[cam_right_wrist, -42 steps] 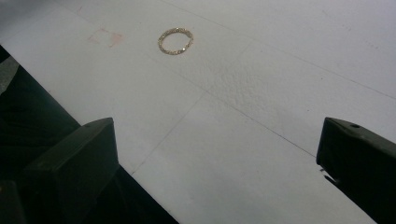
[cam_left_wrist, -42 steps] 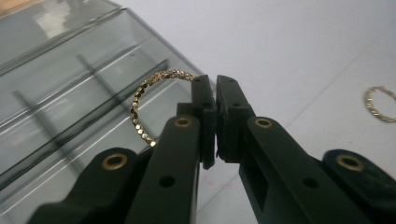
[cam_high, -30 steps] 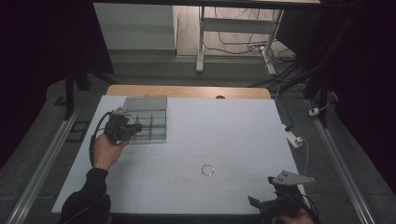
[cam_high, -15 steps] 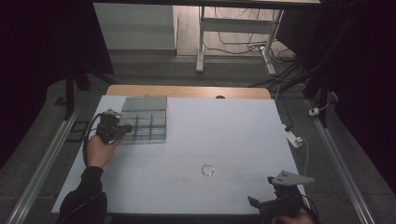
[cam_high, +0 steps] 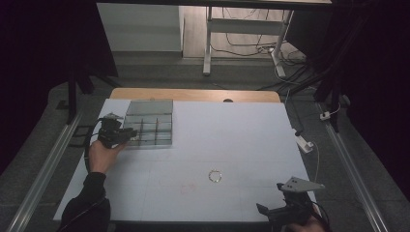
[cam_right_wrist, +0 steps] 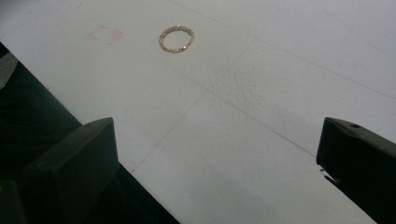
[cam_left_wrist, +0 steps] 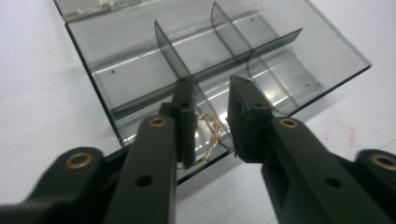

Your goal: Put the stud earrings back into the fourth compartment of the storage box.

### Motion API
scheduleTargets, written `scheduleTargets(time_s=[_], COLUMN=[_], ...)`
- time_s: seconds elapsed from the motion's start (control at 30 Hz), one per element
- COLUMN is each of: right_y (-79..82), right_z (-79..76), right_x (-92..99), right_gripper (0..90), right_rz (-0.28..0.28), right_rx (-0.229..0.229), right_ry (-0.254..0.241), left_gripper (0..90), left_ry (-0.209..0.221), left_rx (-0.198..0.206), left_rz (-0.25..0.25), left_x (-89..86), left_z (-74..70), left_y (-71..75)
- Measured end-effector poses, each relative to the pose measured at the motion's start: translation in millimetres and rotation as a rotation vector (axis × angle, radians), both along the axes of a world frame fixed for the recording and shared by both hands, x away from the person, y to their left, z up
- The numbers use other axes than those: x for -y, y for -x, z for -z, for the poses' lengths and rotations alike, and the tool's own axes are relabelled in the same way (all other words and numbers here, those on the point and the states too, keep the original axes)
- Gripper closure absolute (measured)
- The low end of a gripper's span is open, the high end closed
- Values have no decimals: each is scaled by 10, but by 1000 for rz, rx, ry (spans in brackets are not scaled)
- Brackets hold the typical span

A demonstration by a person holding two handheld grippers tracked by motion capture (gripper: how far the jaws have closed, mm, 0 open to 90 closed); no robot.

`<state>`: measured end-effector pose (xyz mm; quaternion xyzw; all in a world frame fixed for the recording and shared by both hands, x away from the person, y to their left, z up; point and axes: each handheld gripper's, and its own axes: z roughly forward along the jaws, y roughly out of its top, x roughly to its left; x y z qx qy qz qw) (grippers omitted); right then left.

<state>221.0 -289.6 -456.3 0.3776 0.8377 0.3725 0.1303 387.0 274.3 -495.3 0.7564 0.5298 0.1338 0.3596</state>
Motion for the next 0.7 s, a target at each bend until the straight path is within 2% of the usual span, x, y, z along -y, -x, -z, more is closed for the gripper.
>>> scheduleTargets(time_s=[0.07, 0.1, 0.13, 0.17, 0.2, 0.23, 0.3, 0.33, 0.4, 0.43, 0.5, 0.53, 0.57, 0.7], right_y=[0, 0, 0, 1, 1, 1, 1, 0, 2, 3, 3, 3, 3, 3], right_z=[0, 0, 1, 1, 1, 1, -1, 0, -1, -1, 0, 0, 0, 0], right_x=[1, 1, -1, -1, -1, -1, 1, 2, 2, 1, 0, -2, -2, 0], right_gripper=[0, 0, 0, 0, 0, 0, 0, 0, 0, 0, 0, 0, 0, 0], right_rz=[-1, -1, 0, -1, -1, -1, -1, 0, -1, -1, -1, -2, -2, -2], right_rx=[0, 0, 1, 2, 2, 2, 1, 0, -1, -1, 1, 0, 0, 0], right_ry=[-1, -1, -2, -2, -2, -2, -1, -2, -2, -1, -2, -1, -1, -2], left_gripper=[641, 641, 598, 580, 560, 536, 508, 444, 383, 347, 315, 257, 231, 165], left_ry=[20, 7, 4, 4, 30, 30, 61, 58, 38, 44, 45, 48, 44, 26], left_rx=[3, 21, 45, 45, 45, 45, 50, 59, 71, 71, 67, 63, 55, 55], left_rz=[13, 23, 37, 37, 38, 38, 59, 69, 93, 122, 134, 145, 163, 194], left_x=[16, 26, 51, 51, 75, 75, 107, 134, 202, 264, 316, 358, 437, 572], left_z=[-18, -27, -48, -48, -78, -78, -107, -121, -148, -163, -174, -184, -202, -235], left_y=[5, 15, 28, 28, 31, 31, 32, 37, 46, 49, 52, 53, 52, 62])
